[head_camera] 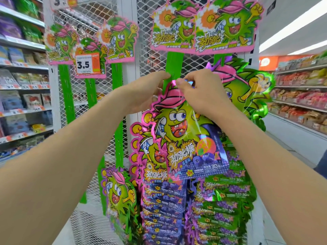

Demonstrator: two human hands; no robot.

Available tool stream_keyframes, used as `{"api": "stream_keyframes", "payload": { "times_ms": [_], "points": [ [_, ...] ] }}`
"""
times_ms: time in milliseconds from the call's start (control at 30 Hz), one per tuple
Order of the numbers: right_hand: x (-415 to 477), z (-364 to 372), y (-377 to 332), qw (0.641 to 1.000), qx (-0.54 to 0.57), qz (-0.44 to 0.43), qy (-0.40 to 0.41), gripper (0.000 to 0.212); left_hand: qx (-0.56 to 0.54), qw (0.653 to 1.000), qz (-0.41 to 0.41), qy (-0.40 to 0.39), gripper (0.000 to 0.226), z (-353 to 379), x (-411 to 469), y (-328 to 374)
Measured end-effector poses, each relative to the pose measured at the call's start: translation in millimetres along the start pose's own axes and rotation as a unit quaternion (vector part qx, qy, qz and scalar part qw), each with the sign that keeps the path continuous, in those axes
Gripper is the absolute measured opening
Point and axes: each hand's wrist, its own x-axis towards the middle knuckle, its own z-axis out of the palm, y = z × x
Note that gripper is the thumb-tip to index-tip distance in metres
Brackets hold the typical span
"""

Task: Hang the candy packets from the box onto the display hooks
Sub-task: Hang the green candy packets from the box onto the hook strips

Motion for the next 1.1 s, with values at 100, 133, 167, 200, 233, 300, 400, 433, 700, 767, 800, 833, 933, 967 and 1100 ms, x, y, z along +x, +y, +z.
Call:
{"api": "stream_keyframes", "payload": {
  "times_ms": [100, 133, 167, 200, 233, 300, 400, 433, 700, 767, 800, 833, 933, 967, 1100],
  "points": [
    [4, 0, -4, 1.000, 0.014, 0.007, -0.001, 0.049, -0.007, 1.000, 0.023, -0.004, 0.035, 2, 5, -1],
    [6, 0, -5, 1.000, 0.017, 0.007, 0.001, 0.049, -0.008, 0.999, 0.030, -0.008, 0.034, 3, 8, -3],
    [7, 0, -5, 1.000, 0.021, 0.008, 0.003, 0.049, -0.004, 0.999, 0.037, -0.001, 0.035, 5, 5, -1],
    [9, 1, -5, 1.000, 0.025, 0.011, 0.005, 0.050, 0.008, 0.999, 0.047, 0.008, 0.037, 4, 6, -2],
    [9, 2, -4, 0.999, 0.029, 0.017, 0.005, 0.050, 0.044, 0.997, 0.056, 0.025, 0.042, 3, 5, -2],
    [9, 4, -2, 0.999, 0.033, 0.039, 0.006, 0.045, 0.156, 0.984, 0.078, 0.043, 0.049, 0, 5, -6],
    [6, 7, 0, 0.997, 0.027, 0.072, 0.011, 0.051, 0.139, 0.985, 0.076, 0.073, 0.051, -3, 5, -12],
    [5, 7, -1, 0.996, 0.020, 0.084, 0.015, 0.055, 0.123, 0.988, 0.066, 0.068, 0.054, -2, 3, -12],
    [-3, 10, 1, 0.996, -0.027, 0.084, 0.009, 0.054, 0.143, 0.988, 0.045, 0.022, 0.049, -6, 2, -16],
    [-12, 13, 0, 0.997, -0.050, 0.064, 0.009, 0.052, 0.199, 0.978, 0.063, 0.015, 0.027, -7, -2, -18],
    [-18, 15, 0, 0.996, -0.073, 0.056, 0.006, 0.051, 0.229, 0.970, 0.082, 0.020, 0.023, -6, -4, -19],
    [-24, 16, -1, 0.994, -0.100, 0.051, 0.002, 0.050, 0.253, 0.962, 0.103, 0.025, 0.027, -4, -6, -20],
    [-43, 17, -3, 0.986, -0.160, 0.031, 0.024, 0.044, 0.312, 0.930, 0.178, 0.074, 0.014, 5, -16, -25],
    [-51, 16, -3, 0.984, -0.166, -0.006, 0.060, 0.038, 0.345, 0.912, 0.200, 0.096, 0.008, 8, -19, -30],
    [-101, 15, -9, 0.969, -0.088, -0.171, 0.156, 0.019, 0.376, 0.859, 0.300, 0.176, 0.049, 21, -44, -72]
  ]
}}
